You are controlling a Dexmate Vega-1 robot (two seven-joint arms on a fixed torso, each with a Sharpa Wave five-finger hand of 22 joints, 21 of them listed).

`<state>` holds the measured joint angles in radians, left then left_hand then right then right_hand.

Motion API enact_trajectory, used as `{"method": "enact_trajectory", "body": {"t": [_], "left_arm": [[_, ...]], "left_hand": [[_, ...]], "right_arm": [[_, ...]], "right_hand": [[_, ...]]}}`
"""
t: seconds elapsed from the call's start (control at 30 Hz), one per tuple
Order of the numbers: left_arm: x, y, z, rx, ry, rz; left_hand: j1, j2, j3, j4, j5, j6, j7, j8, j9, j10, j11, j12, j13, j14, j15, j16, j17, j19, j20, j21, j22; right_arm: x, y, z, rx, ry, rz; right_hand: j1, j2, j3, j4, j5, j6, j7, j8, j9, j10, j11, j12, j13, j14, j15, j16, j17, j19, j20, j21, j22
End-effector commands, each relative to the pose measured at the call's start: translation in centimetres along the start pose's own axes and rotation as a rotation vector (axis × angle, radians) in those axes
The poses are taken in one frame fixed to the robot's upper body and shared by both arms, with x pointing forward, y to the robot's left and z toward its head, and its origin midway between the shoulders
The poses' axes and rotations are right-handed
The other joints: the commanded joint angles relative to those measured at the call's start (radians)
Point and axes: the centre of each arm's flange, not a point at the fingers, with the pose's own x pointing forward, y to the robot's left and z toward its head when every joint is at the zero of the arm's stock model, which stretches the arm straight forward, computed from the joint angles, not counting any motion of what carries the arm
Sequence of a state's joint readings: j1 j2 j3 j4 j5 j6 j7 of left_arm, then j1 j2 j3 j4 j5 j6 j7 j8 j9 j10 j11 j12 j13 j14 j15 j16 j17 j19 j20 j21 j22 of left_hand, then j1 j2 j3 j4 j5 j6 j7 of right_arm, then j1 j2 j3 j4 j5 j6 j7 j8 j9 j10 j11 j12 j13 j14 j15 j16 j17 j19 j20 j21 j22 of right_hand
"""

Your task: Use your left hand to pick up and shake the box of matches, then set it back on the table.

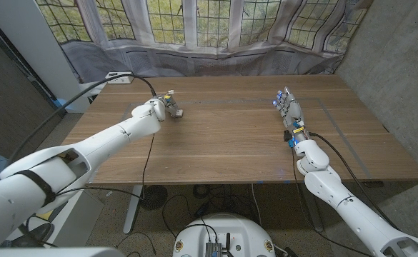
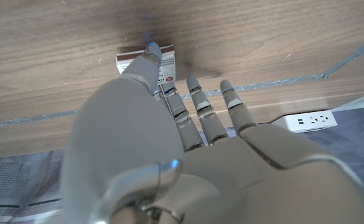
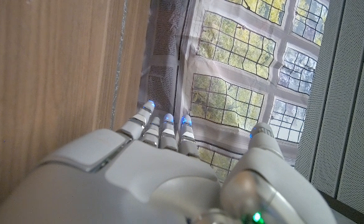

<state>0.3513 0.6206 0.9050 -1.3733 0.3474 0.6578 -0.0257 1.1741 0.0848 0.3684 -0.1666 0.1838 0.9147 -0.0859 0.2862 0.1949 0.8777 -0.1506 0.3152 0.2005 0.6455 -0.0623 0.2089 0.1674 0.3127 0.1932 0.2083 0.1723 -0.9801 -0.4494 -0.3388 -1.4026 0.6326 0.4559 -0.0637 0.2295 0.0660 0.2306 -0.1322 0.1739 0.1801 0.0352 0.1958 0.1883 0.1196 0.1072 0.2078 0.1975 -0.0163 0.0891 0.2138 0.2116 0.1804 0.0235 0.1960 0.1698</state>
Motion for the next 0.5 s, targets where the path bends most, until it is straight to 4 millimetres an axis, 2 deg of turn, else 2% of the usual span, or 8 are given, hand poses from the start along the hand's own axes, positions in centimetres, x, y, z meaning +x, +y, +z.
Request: {"method": "enact_trajectory", "body": {"t": [0.03, 0.5], "left_arm": [[-0.8, 1.4, -0.1, -0.023, 0.004, 0.039], [-2.4, 3.0, 0.1, -0.054, -0.018, 0.077]], "left_hand": [[0.000, 0.013, 0.003, 0.006, 0.007, 0.181, 0.072, -0.003, 0.001, 0.203, 0.030, 0.015, 0.021, 0.009, -0.032, -0.002, 0.000, 0.011, -0.004, 0.002, 0.003], [-0.001, 0.015, 0.002, 0.006, 0.008, 0.189, 0.074, -0.007, 0.003, 0.210, 0.032, 0.016, 0.032, 0.016, -0.032, -0.008, 0.000, 0.012, -0.009, -0.001, 0.003]], "right_arm": [[0.4, 0.0, 0.1, 0.008, -0.010, 0.001], [0.4, -0.2, 0.2, 0.012, -0.020, 0.008]], "right_hand": [[0.007, 0.000, -0.001, -0.003, 0.003, 0.005, -0.005, 0.006, 0.003, 0.011, 0.001, 0.002, 0.005, 0.006, 0.005, 0.000, 0.003, 0.003, 0.006, 0.000, 0.005], [0.007, 0.000, -0.001, -0.003, 0.003, 0.006, -0.004, 0.005, 0.003, 0.012, 0.001, 0.002, 0.005, 0.007, 0.004, 0.000, 0.003, 0.004, 0.005, 0.000, 0.005]]}}
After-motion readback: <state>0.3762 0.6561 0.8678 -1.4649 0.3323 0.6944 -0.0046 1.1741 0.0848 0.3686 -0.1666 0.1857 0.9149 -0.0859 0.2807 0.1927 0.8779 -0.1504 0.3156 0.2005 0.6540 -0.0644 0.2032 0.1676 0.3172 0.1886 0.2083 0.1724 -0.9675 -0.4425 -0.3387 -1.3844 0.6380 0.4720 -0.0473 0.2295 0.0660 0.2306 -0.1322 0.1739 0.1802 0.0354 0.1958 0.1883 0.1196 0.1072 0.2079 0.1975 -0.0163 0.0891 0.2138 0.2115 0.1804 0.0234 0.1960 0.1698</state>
